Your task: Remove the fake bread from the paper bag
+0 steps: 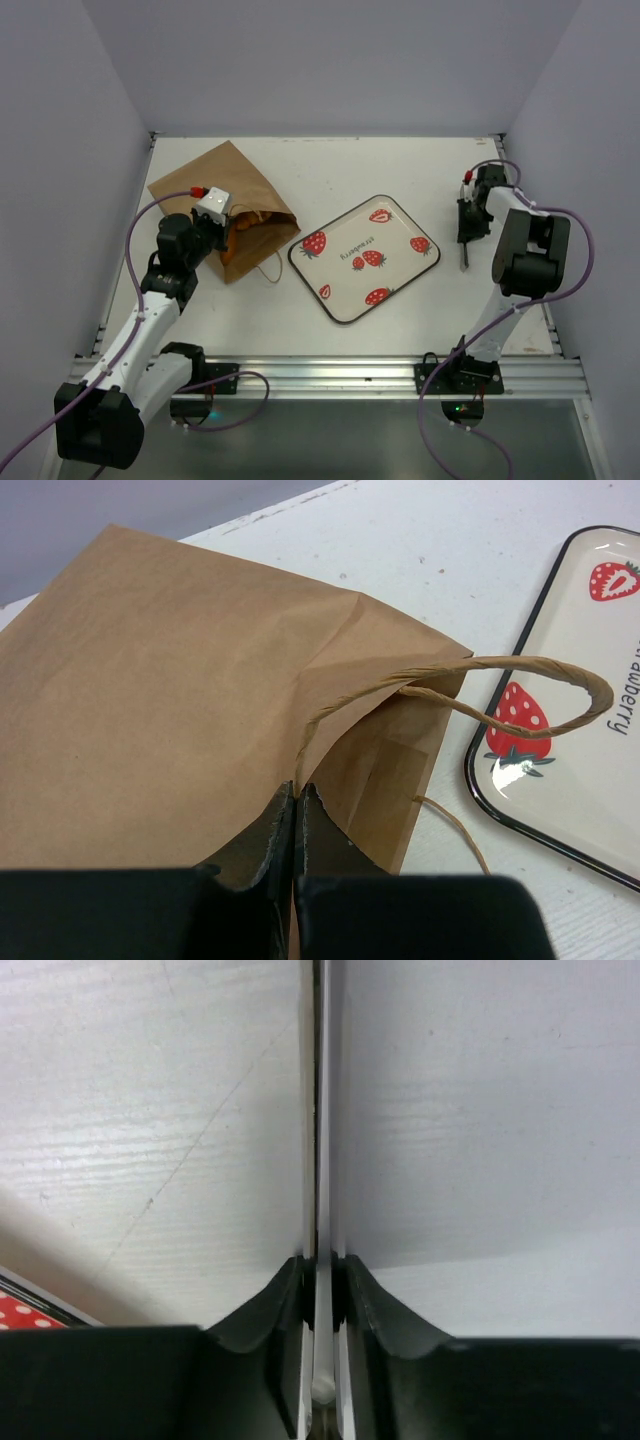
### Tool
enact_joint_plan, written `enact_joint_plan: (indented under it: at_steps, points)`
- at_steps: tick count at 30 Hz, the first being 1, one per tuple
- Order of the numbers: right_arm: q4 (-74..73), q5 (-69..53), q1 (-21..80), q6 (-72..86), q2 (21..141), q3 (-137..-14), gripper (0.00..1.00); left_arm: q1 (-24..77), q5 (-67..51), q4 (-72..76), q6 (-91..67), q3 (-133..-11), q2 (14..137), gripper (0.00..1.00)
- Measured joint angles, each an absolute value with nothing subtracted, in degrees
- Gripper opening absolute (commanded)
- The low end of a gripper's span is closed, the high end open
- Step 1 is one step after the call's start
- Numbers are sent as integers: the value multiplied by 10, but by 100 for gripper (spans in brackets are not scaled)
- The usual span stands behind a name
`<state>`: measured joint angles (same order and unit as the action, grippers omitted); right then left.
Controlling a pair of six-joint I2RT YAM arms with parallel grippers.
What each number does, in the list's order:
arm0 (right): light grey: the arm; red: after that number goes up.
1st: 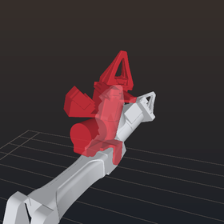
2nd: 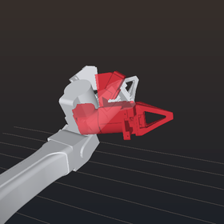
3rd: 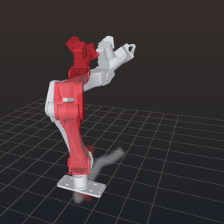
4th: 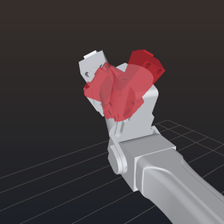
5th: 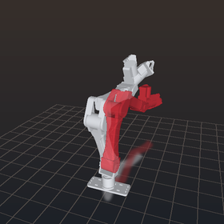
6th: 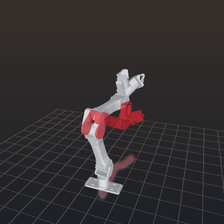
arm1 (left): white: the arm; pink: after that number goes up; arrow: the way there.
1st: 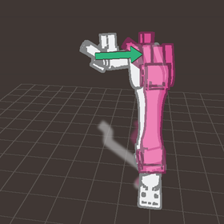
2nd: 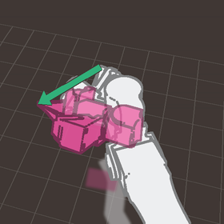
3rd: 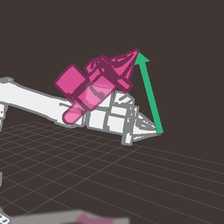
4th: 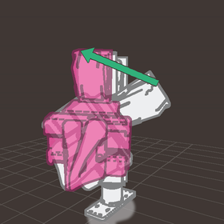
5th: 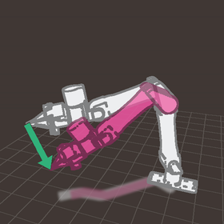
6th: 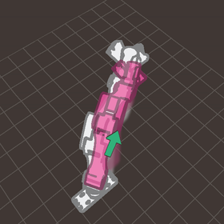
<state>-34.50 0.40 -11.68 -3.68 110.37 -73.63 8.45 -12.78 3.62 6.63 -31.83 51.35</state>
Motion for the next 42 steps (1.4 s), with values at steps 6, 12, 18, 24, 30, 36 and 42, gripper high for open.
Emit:
enact_joint_plan:
  at_steps: [6,12,18,24,30,36,42]
  points:
    - [-307,5,-116,-67,1082,-707,0,84,-128,36,66,-318,514,0]
    - [-281,2,-120,-107,1056,-672,0,84,-128,36,66,-318,514,0]
    - [-287,-25,-128,-146,1014,-645,10,84,-129,36,66,-318,512,0]
    - [-307,-75,-131,-166,940,-651,18,84,-129,36,66,-318,511,0]
    - [-348,-140,-133,-170,883,-707,37,84,-129,36,66,-318,509,0]
    - [-380,-192,-133,-170,850,-749,42,84,-128,36,67,-318,506,0]
    - [-415,-236,-131,-171,837,-752,46,84,-128,36,67,-318,504,0]
